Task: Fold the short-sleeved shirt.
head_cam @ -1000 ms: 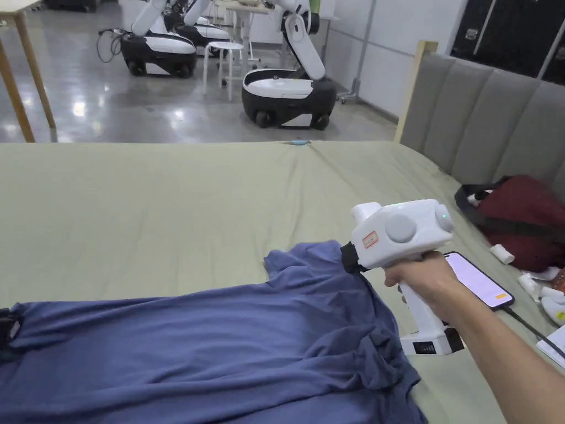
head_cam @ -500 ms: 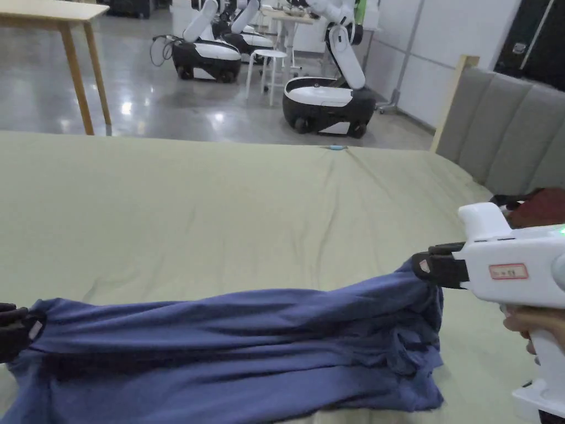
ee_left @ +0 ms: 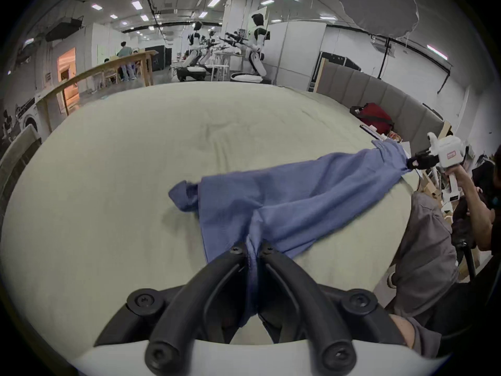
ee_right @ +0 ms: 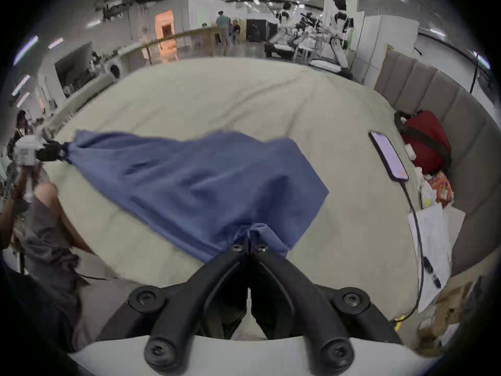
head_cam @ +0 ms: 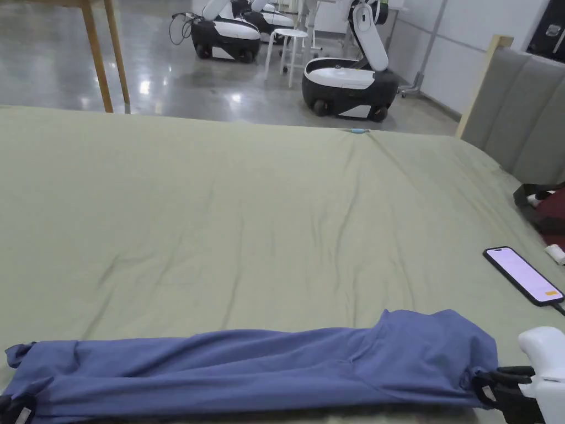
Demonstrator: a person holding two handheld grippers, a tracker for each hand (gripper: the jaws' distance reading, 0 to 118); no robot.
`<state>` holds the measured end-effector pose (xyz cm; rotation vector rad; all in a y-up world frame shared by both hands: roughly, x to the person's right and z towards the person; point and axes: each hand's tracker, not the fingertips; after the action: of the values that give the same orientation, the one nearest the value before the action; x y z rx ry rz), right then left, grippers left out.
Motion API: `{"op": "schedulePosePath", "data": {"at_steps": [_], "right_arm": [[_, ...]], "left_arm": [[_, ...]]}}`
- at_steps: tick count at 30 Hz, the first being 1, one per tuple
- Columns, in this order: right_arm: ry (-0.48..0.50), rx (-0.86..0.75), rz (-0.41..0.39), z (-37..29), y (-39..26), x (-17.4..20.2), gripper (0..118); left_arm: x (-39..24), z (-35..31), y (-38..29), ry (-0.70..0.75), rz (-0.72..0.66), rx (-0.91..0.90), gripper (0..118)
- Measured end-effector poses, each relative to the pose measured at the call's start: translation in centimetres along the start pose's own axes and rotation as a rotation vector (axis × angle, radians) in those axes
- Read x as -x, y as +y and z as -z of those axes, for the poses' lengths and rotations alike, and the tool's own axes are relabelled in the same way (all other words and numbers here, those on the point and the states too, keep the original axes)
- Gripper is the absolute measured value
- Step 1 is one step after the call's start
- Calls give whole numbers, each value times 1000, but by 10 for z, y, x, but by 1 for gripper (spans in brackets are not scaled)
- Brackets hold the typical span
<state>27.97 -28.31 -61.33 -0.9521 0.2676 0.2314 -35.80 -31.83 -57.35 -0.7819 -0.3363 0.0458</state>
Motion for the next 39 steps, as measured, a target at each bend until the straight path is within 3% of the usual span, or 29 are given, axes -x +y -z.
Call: {"op": "schedulePosePath", "data": {"at_steps": [1,5,10,12,13,14,15,16,18,19,20,25,26,27,28,29,30,32,39], "right_arm": [[-21,3,10,13,-5,-11,1],[44,-25,131,38,-14,-21,2],[-2,-17,101,54,-13,-15,2],[-13,-17,97,53,-11,-15,8],[-16,-20,88,50,-11,-13,26],[-17,-28,79,49,-12,-13,46],[-17,-40,71,46,-14,-13,80],[-29,-60,68,39,-15,-13,110],[-45,-84,88,23,-18,-15,117],[-32,-94,108,9,-18,-14,116],[-25,-203,131,-12,-23,-11,111],[-109,-468,143,-126,-35,40,112],[-107,-525,154,-143,-41,51,110],[-85,-569,156,-153,-45,60,102],[-61,-617,152,-162,-50,69,76],[-53,-660,150,-175,-50,79,41],[-72,-694,155,-178,-53,87,6],[-110,-728,151,-179,-55,99,1],[-29,-736,192,-181,-56,98,1]], "left_arm": [[2,3,-3,-1,-11,0,2],[3,18,-6,8,-34,-5,2],[-2,25,-5,38,-9,4,3],[0,25,-6,41,-8,2,13],[0,26,-6,48,-13,-5,35],[0,25,-7,50,-18,-17,67],[0,23,-8,54,-22,-24,103],[0,20,-6,86,-30,-34,117],[5,15,-5,90,-79,3,116],[8,4,0,39,-88,-120,114],[12,-6,-2,60,-135,-89,114],[-14,-93,1,89,-154,-279,112],[-18,-107,0,95,-151,-318,105],[-19,-116,-3,98,-146,-353,90],[-25,-129,-6,108,-130,-392,52],[-30,-138,-9,124,-123,-415,19],[-34,-144,-12,146,-118,-426,5],[-39,-150,-18,184,-109,-455,1],[-37,-153,-32,126,-133,-429,0]]}}
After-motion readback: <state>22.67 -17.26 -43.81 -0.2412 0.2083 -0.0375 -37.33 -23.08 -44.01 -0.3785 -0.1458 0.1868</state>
